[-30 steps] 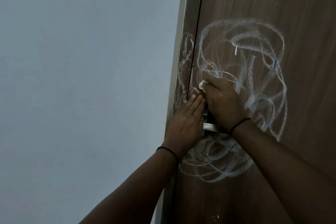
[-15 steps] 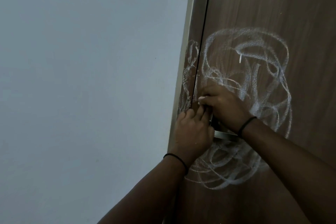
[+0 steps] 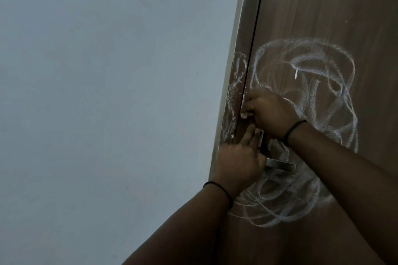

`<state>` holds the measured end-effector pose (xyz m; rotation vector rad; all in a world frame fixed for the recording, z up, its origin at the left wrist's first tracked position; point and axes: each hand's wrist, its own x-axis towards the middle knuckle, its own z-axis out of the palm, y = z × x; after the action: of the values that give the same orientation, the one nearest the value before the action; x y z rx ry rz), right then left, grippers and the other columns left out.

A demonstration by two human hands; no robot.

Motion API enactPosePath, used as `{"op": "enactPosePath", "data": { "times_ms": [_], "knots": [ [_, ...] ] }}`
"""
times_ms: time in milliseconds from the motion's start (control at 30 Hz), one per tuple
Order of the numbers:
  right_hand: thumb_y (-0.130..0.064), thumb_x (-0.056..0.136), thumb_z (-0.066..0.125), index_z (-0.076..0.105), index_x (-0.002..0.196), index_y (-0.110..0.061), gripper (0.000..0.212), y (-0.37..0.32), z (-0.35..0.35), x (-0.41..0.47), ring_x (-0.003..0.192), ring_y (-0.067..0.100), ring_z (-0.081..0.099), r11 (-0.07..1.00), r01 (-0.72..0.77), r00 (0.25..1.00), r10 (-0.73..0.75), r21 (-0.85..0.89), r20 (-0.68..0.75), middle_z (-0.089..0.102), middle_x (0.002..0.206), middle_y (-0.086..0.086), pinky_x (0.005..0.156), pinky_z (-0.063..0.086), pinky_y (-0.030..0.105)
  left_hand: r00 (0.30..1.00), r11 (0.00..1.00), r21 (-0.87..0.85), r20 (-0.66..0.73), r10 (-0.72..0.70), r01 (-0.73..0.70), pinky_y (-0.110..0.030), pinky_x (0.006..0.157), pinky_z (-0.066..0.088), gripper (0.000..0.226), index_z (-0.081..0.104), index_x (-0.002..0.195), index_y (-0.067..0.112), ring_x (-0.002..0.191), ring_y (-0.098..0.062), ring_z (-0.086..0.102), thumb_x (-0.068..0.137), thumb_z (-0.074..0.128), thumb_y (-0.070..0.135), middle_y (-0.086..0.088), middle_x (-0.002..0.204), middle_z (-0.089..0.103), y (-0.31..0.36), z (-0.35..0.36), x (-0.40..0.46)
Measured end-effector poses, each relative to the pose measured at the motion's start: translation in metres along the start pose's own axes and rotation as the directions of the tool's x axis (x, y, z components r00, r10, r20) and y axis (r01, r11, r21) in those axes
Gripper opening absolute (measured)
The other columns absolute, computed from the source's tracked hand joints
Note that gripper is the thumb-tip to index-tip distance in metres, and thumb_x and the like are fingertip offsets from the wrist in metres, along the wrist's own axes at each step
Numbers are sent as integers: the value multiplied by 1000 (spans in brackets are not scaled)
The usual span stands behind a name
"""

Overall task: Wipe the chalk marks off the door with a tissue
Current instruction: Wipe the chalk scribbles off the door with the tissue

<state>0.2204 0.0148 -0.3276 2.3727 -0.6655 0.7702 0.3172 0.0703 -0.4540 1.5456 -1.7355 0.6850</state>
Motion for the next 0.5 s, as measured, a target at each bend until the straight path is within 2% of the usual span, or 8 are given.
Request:
{"op": "enactPosePath", "data": {
  "times_ms": [67, 133, 200, 267, 333, 433, 500],
  "knots": [
    [-7, 86, 68, 79, 95, -12, 15, -9, 2, 8, 103, 23, 58, 999, 44, 998, -43, -14, 47, 66, 105, 5, 76, 49, 34, 1000, 1000, -31, -10, -3, 3, -29, 61, 37, 57, 42, 148, 23, 73, -25, 65, 94, 35, 39, 0, 161, 30, 0, 1, 0],
    [-9, 86, 69, 79, 95, -12, 14, -13, 3, 5, 102, 23, 58, 993, 109, 986, -103, -40, 134, 66, 106, 6, 77, 48, 32, 999, 998, -64, -38, -7, 4, -27, 58, 32, 53, 50, 143, 23, 66, -25, 63, 92, 40, 36, 0, 159, 34, 0, 0, -1],
    [-7, 83, 73, 80, 90, -10, 10, -1, 0, -7, 95, 25, 62, 997, 78, 994, -79, 27, 70, 68, 99, 7, 73, 47, 29, 1000, 998, -60, -29, -5, 4, -26, 60, 32, 56, 45, 147, 24, 72, -23, 65, 93, 39, 38, 3, 160, 32, -2, 2, -1],
    [-6, 82, 75, 79, 89, -8, 9, 19, 0, -24, 90, 29, 64, 996, -9, 992, 20, 89, -123, 69, 95, 10, 73, 52, 37, 1000, 999, -51, 1, -17, 17, -25, 61, 32, 59, 37, 152, 25, 74, -21, 65, 95, 35, 42, 5, 161, 27, -4, 4, -1],
    [-6, 85, 71, 78, 95, -7, 12, 26, 1, -43, 93, 32, 63, 996, -54, 977, 66, 66, -203, 69, 99, 13, 75, 53, 41, 999, 997, -66, 17, -35, 36, -26, 61, 32, 60, 34, 153, 25, 70, -20, 64, 96, 35, 42, 7, 162, 25, -3, 5, -1],
    [-5, 86, 58, 75, 103, -6, 24, 23, 10, -70, 98, 36, 60, 999, -14, 996, 18, 43, -88, 66, 105, 17, 81, 50, 41, 999, 995, -86, 18, -51, 52, -24, 60, 31, 60, 33, 154, 24, 67, -18, 61, 96, 38, 41, 8, 162, 26, -2, 6, -2],
    [-4, 87, 67, 76, 102, -5, 18, 30, 13, -79, 91, 33, 61, 1000, 21, 996, -20, 9, -89, 66, 98, 15, 74, 52, 41, 998, 995, -83, 22, -51, 53, -24, 59, 30, 60, 32, 154, 25, 68, -18, 62, 96, 37, 41, 9, 162, 25, -1, 4, -1]
  ]
}}
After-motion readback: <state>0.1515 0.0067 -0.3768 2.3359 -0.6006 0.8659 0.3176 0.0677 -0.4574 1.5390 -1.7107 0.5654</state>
